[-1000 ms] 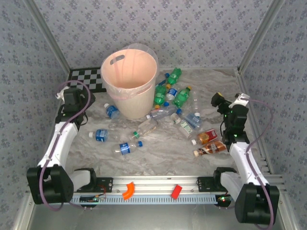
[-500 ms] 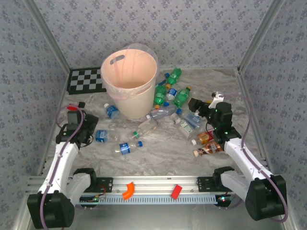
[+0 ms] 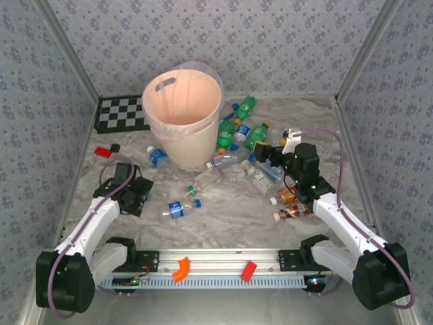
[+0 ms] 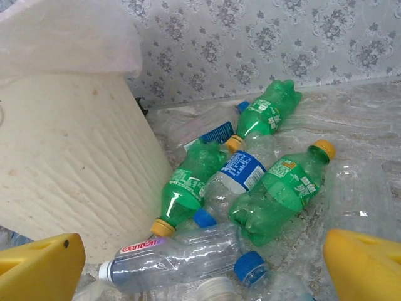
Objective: Put the plastic bottles in the bin
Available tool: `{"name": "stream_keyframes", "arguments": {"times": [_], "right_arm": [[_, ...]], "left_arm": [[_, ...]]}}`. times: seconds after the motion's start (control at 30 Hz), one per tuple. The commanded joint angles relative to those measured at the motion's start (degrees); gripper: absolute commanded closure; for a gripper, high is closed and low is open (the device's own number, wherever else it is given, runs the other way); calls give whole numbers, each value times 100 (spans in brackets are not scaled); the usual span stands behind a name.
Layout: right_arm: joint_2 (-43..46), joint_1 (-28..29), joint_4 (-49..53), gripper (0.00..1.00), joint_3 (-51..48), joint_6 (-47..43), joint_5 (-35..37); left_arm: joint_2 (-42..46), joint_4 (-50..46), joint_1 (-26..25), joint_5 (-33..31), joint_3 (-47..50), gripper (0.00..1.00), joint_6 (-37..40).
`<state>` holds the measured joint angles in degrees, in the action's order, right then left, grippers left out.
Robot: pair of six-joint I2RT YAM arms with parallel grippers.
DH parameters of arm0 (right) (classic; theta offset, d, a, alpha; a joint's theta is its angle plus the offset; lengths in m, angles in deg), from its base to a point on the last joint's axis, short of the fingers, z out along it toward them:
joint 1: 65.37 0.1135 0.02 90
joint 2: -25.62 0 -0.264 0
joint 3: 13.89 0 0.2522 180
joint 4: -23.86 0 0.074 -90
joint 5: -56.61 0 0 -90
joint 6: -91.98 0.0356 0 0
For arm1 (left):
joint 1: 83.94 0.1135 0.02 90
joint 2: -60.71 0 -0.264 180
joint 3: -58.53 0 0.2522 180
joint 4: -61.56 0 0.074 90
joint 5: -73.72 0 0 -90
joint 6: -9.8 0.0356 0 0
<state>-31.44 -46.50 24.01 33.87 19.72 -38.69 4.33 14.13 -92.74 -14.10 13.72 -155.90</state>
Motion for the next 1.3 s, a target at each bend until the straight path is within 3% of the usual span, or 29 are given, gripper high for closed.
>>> {"name": "stream_keyframes", "arguments": {"times": [0.0,0.5,0.6,0.77,1.0,1.27], "right_arm": [[-25,93,56,1,211,-236,141],[52,196,147,0,224,-341,249],[102,220,169,1,225,-358,246],[142,253,187,0,225,-367,257],[127,373,222,1,247,-350,227],[522,633,1078,1,423,-280,80]], "left_arm": [[-206,349,-26,125,62,18,-171],[-1140,1143,-18,167,83,19,-141],[-1134,1153,16,127,73,23,-44],[-951,1096,98,73,114,38,81],[-468,733,295,38,10,37,319],[324,386,651,11,-374,36,718]]}}
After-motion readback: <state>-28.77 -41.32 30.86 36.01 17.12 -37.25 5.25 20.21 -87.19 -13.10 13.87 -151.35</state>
